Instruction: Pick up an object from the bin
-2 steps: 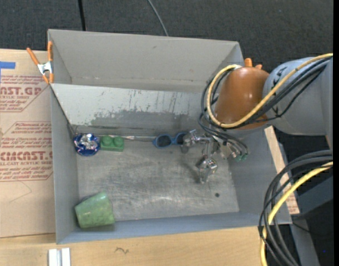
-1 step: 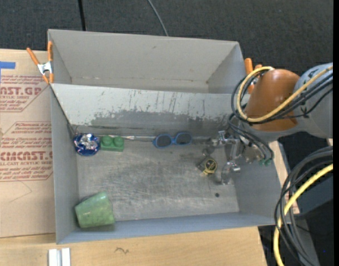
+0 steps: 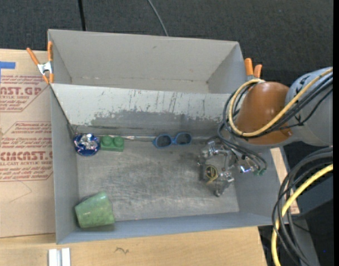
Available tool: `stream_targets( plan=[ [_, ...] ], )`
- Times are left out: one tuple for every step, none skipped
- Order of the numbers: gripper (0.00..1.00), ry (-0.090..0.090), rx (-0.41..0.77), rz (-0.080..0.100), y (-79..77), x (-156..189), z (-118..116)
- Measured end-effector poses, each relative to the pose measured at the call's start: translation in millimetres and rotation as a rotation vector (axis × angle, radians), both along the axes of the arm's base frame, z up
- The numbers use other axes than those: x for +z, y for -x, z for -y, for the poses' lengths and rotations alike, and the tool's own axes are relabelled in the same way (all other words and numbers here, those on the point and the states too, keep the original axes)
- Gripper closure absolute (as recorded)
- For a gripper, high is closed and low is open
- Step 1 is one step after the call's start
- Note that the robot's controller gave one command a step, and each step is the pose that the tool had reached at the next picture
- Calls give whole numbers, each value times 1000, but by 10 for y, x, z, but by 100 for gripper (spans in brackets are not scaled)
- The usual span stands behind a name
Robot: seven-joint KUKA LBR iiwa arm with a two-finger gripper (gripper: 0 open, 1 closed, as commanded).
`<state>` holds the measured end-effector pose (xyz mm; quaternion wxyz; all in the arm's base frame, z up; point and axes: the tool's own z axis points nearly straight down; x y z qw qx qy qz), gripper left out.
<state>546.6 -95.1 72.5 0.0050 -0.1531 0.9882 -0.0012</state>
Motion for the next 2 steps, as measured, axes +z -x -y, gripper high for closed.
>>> stream_targets(
  plan=[
    [100,1,0,-4,2,11,8],
    [100,3,343,-2,-155,1676,28]
  ],
)
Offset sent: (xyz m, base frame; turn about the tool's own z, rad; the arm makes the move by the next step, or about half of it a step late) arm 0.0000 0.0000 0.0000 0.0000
